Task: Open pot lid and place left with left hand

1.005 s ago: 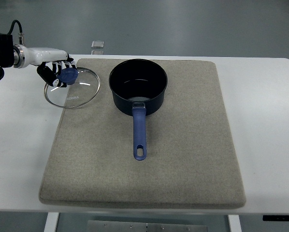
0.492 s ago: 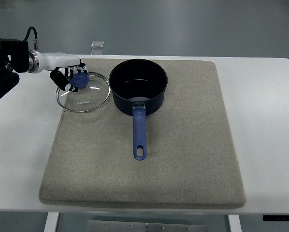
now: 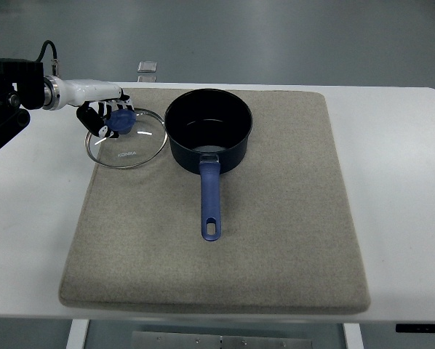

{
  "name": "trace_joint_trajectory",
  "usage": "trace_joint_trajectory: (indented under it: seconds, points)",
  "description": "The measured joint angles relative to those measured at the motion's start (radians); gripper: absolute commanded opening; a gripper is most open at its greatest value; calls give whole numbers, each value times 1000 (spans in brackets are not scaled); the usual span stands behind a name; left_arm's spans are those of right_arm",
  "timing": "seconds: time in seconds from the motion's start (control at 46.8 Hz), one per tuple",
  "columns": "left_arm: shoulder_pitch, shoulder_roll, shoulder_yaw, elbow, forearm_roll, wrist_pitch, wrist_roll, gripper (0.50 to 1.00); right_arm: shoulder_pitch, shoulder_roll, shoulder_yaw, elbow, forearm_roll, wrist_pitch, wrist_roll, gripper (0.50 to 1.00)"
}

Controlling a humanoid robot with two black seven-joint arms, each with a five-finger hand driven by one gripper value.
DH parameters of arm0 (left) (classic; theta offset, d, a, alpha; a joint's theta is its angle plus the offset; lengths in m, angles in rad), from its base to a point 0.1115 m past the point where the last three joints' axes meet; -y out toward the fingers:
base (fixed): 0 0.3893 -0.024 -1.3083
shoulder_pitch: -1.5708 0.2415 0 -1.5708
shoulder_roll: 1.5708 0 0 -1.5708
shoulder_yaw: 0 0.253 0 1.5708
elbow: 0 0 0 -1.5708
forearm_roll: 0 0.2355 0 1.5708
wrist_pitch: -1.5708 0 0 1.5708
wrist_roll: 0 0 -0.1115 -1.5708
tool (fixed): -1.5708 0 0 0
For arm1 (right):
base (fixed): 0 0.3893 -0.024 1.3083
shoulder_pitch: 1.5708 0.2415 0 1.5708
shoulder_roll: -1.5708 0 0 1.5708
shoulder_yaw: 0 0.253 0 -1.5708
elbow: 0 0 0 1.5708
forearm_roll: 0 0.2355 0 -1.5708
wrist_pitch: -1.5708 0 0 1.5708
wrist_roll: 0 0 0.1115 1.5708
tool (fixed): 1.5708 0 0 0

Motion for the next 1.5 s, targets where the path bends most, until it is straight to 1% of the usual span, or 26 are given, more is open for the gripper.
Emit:
trace_joint_trajectory:
  seconds: [0.064, 0.086, 0.128, 0.15, 0.192, 0.257, 0.299, 0.321, 0.385, 0.449, 0.513, 0.535, 0.556, 0.599, 0.663, 0.791, 0.855, 0.941, 1.112, 1.497]
  points:
    - [0, 0, 0, 0, -1, 0, 0, 553, 1, 0, 0, 0, 0, 0, 0, 917]
    - [0, 0, 0, 0, -1, 0, 0, 578, 1, 0, 0, 0, 0, 0, 0, 917]
    - [0, 0, 0, 0, -1, 0, 0, 653, 1, 0, 0, 0, 0, 0, 0, 917]
    - [0, 0, -1, 0, -1, 0, 0, 670, 1, 0, 0, 0, 0, 0, 0, 917]
    - [0, 1, -1, 0, -3, 0, 0, 673, 1, 0, 0, 0, 0, 0, 0, 917]
    - [0, 1, -1, 0, -4, 1, 0, 707, 1, 0, 0, 0, 0, 0, 0, 917]
    - [0, 1, -1, 0, -4, 1, 0, 716, 1, 0, 0, 0, 0, 0, 0, 917]
    - [0, 1, -1, 0, -4, 1, 0, 728, 1, 0, 0, 0, 0, 0, 0, 917]
    - [0, 1, -1, 0, -4, 1, 0, 739, 1, 0, 0, 0, 0, 0, 0, 917]
    - [0, 1, -2, 0, -4, 1, 0, 788, 0, 0, 0, 0, 0, 0, 0, 917]
    - [0, 0, -2, 0, -6, 1, 0, 868, 1, 0, 0, 0, 0, 0, 0, 917]
    - [0, 0, -2, 0, -7, 1, 0, 887, 1, 0, 0, 0, 0, 0, 0, 917]
    - [0, 0, -2, 0, -7, 1, 0, 896, 1, 0, 0, 0, 0, 0, 0, 917]
    - [0, 0, -3, -1, -14, 3, 1, 932, 1, 0, 0, 0, 0, 0, 0, 917]
    - [-1, 0, -3, -1, -27, 3, 1, 958, 1, 0, 0, 0, 0, 0, 0, 917]
    - [-4, 0, -3, -2, -46, 3, 1, 964, 0, 0, 0, 0, 0, 0, 0, 917]
    - [-4, 1, -3, -2, -57, 3, 1, 990, 1, 0, 0, 0, 0, 0, 0, 917]
    - [-1, 1, -4, -2, -105, 3, 1, 990, 1, 0, 0, 0, -1, 0, 0, 917]
    - [4, 17, -5, 12, -376, 3, 1, 992, 1, 0, 0, 0, -1, 0, 0, 917]
    - [16, 25, -8, 167, -1035, -3, 2, 992, 1, 0, 0, 0, 0, 0, 0, 917]
